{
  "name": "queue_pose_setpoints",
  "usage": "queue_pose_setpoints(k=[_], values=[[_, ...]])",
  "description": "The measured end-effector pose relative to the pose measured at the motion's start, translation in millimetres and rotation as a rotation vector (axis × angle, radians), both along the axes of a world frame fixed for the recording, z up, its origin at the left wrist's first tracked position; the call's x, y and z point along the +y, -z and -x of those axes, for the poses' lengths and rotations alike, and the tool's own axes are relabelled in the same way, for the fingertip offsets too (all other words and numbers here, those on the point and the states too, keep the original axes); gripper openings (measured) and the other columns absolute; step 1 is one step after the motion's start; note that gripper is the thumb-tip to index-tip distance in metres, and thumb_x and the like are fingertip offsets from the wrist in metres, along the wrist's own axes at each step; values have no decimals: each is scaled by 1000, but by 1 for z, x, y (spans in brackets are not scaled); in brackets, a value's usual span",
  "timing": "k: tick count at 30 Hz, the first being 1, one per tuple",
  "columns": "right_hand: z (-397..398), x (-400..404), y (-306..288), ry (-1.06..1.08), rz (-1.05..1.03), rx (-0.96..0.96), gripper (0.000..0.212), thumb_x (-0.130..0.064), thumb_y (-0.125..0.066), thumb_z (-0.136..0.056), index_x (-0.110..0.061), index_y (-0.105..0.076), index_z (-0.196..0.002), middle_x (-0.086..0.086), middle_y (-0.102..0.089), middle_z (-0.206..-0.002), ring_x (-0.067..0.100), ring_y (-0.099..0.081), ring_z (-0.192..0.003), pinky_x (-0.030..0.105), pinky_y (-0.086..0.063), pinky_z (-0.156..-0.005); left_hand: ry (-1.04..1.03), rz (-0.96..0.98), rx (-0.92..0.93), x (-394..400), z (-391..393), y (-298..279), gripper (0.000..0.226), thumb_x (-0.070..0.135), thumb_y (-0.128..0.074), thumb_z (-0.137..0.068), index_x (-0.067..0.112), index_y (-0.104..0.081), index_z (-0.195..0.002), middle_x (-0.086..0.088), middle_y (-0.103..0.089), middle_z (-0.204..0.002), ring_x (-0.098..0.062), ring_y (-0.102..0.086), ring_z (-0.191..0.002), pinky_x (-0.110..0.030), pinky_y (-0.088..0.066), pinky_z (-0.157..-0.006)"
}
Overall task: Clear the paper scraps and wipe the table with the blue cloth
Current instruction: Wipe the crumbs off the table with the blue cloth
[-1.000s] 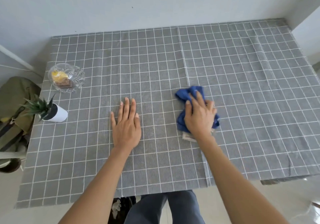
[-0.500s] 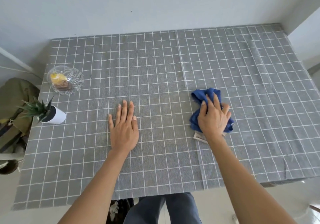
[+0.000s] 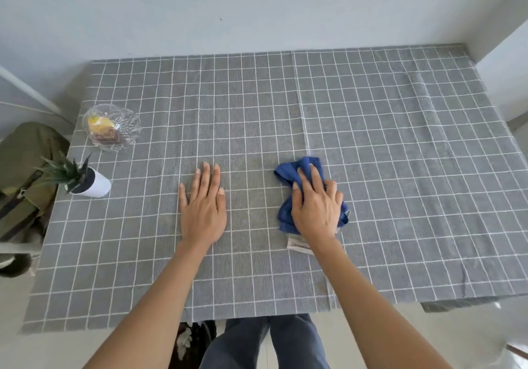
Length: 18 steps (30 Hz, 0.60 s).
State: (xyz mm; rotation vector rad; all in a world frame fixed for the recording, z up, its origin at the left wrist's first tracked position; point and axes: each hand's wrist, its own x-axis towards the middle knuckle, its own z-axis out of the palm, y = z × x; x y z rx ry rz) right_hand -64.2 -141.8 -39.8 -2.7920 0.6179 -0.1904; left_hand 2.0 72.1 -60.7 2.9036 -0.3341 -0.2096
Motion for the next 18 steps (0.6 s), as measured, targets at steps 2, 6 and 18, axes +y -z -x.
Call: queue_pose_setpoints(k=[2, 6, 18], values=[[2, -8, -2, -5, -2, 25, 50, -43, -30, -94, -20, -55, -131, 1, -51, -139, 31, -52, -96, 40, -38, -76, 5, -2, 0, 0, 0, 0, 56, 41, 3, -95, 31, 10, -149, 8, 14, -158, -11, 15, -145, -46, 10, -118], [3, -16, -10, -76, -48, 94, 61, -53, -18, -92, -26, -46, -138, 0, -40, -147, 30, -46, -107, 42, -35, -85, -6, -13, 19, -2, -1, -2, 54, 40, -2, -97, 29, 9, -149, 6, 15, -158, -13, 15, -145, -46, 12, -117], [-12, -69, -28, -153, -133, -26, 42, -43, -35, -94, -27, -58, -126, -5, -57, -129, 27, -48, -104, 40, -39, -85, 129, 207, 186, -112, 12, -41, 55, 41, -15, -102, 21, -9, -152, 4, 1, -160, -11, 4, -147, -45, 6, -116]])
